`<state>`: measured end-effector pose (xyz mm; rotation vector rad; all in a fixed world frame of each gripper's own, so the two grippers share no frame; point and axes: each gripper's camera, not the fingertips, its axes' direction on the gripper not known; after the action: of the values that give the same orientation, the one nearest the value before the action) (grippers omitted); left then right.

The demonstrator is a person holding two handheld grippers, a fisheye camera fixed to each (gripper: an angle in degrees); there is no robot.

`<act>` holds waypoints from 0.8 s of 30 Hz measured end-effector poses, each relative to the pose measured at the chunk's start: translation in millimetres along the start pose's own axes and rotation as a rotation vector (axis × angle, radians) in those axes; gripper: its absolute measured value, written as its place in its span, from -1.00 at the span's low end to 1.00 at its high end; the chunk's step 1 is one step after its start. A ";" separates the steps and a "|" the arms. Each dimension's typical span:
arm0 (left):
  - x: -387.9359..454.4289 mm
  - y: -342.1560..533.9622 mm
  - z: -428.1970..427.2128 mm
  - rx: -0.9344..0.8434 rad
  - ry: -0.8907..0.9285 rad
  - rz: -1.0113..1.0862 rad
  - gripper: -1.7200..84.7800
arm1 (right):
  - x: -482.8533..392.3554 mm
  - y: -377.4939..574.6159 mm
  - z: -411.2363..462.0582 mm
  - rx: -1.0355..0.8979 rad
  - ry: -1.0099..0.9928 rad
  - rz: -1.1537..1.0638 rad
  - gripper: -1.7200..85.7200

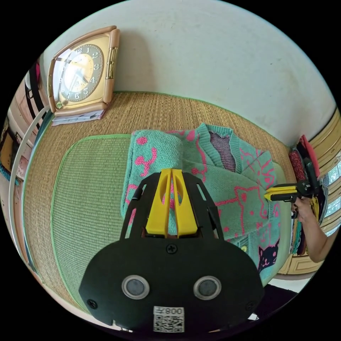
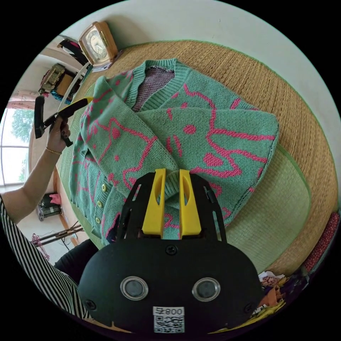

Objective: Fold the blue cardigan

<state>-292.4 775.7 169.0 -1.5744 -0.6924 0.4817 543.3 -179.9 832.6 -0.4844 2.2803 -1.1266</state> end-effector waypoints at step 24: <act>-18.9 3.1 48.2 -0.107 -0.037 0.024 -0.96 | 87.1 150.2 5.2 0.137 -0.180 0.144 -0.93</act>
<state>-337.9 798.2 158.2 -1.6794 -0.7392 0.4996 466.5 -141.7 681.5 -0.3471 2.0336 -1.1116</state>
